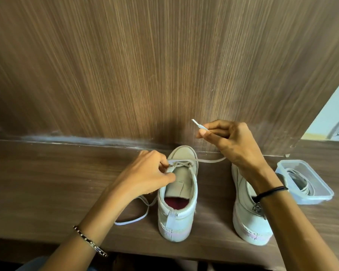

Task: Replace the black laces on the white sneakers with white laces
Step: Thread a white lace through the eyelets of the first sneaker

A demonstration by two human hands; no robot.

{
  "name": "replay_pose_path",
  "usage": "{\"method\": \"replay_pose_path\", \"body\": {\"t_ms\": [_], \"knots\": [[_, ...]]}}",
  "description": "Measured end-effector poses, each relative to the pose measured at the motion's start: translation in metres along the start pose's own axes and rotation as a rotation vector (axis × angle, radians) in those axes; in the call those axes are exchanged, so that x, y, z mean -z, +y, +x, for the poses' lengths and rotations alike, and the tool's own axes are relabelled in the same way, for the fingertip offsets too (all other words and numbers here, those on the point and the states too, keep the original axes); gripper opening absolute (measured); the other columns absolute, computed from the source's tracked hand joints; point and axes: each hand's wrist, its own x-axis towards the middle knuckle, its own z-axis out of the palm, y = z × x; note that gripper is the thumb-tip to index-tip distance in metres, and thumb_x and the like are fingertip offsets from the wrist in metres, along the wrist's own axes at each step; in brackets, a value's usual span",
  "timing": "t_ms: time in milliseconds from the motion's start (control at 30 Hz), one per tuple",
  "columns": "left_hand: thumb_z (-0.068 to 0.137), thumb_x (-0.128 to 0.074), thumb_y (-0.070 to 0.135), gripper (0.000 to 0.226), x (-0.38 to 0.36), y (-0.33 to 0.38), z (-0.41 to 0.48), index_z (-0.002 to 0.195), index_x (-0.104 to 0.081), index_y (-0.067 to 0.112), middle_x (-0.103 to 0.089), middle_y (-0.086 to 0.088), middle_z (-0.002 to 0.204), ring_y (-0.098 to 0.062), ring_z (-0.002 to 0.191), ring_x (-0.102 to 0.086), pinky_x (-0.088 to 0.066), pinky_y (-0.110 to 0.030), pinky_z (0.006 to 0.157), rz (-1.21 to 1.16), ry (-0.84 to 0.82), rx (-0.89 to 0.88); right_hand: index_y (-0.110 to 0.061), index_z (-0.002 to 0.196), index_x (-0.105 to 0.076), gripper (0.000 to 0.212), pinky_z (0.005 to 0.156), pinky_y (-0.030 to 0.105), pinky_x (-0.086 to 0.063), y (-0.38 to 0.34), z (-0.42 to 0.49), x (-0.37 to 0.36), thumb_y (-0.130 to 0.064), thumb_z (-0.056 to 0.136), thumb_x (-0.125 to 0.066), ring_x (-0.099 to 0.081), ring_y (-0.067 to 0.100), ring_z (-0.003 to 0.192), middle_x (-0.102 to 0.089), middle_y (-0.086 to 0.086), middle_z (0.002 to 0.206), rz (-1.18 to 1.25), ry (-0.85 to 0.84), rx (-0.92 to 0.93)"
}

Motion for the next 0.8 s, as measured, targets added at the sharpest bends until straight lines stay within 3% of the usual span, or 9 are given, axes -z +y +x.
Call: {"method": "replay_pose_path", "body": {"t_ms": [100,167,300,433,600,733,800], "knots": [[0.081,-0.067,0.028,0.015,-0.005,0.002,0.001,0.074,-0.075,0.017,-0.062,-0.006,0.06,-0.009,0.051,-0.041,-0.038,-0.027,0.053,0.015,0.07,-0.047,-0.019,0.089,-0.081,0.017,0.087,0.022,-0.049,-0.004,-0.002,-0.008,-0.036,0.092,-0.076,-0.073,0.001,0.084,-0.079,-0.004,0.08,-0.07,-0.104,0.033],[0.082,-0.07,0.027,0.016,-0.006,0.001,0.002,0.071,-0.074,0.016,-0.059,-0.006,0.056,-0.011,0.05,-0.04,-0.032,-0.022,0.048,0.018,0.124,-0.052,-0.023,0.086,-0.081,0.017,0.084,0.02,-0.047,-0.005,-0.003,-0.016,-0.039,0.091,-0.076,-0.07,-0.003,0.081,-0.078,-0.007,0.078,-0.146,-0.177,0.04],[0.084,-0.075,0.022,0.013,-0.002,-0.009,0.004,0.072,-0.076,0.016,-0.064,-0.01,0.06,-0.008,0.056,-0.047,-0.047,-0.033,0.054,-0.196,0.078,0.012,-0.026,0.089,-0.082,0.011,0.089,0.024,-0.054,-0.004,-0.005,-0.027,-0.035,0.092,-0.076,-0.072,0.005,0.09,-0.078,-0.01,0.087,-0.267,-0.311,0.04],[0.09,-0.072,0.018,0.01,0.004,-0.016,0.003,0.084,-0.08,0.016,-0.073,-0.016,0.084,-0.009,0.074,-0.059,-0.052,-0.018,0.054,-0.452,-0.042,0.102,-0.023,0.091,-0.082,0.01,0.075,0.004,-0.044,-0.002,-0.006,-0.029,-0.025,0.094,-0.073,-0.065,-0.011,0.083,-0.076,-0.014,0.085,-0.365,-0.379,0.041],[0.092,-0.069,0.017,0.012,0.006,-0.022,0.004,0.089,-0.08,0.013,-0.066,0.001,0.074,-0.003,0.069,-0.057,-0.053,-0.016,0.059,-0.548,-0.087,0.163,-0.017,0.093,-0.083,0.012,0.069,-0.003,-0.038,0.001,-0.006,-0.029,-0.02,0.093,-0.071,-0.059,-0.021,0.077,-0.075,-0.016,0.085,-0.457,-0.368,0.029],[0.092,-0.067,0.011,0.012,0.007,-0.019,0.001,0.094,-0.079,0.009,-0.064,-0.02,0.086,-0.02,0.084,-0.055,-0.054,-0.016,0.058,-0.584,-0.098,0.138,-0.018,0.094,-0.083,0.014,0.07,-0.004,-0.038,0.001,-0.008,-0.036,-0.021,0.092,-0.07,-0.063,-0.007,0.084,-0.077,-0.01,0.091,-0.509,-0.357,0.024],[0.092,-0.068,0.011,0.011,0.007,-0.016,0.001,0.094,-0.079,0.009,-0.062,-0.015,0.086,-0.021,0.084,-0.052,-0.054,-0.015,0.058,-0.589,-0.094,0.145,-0.018,0.093,-0.083,0.015,0.069,-0.004,-0.039,0.001,-0.008,-0.039,-0.022,0.092,-0.069,-0.063,-0.003,0.084,-0.077,-0.009,0.087,-0.528,-0.347,0.023]]}}
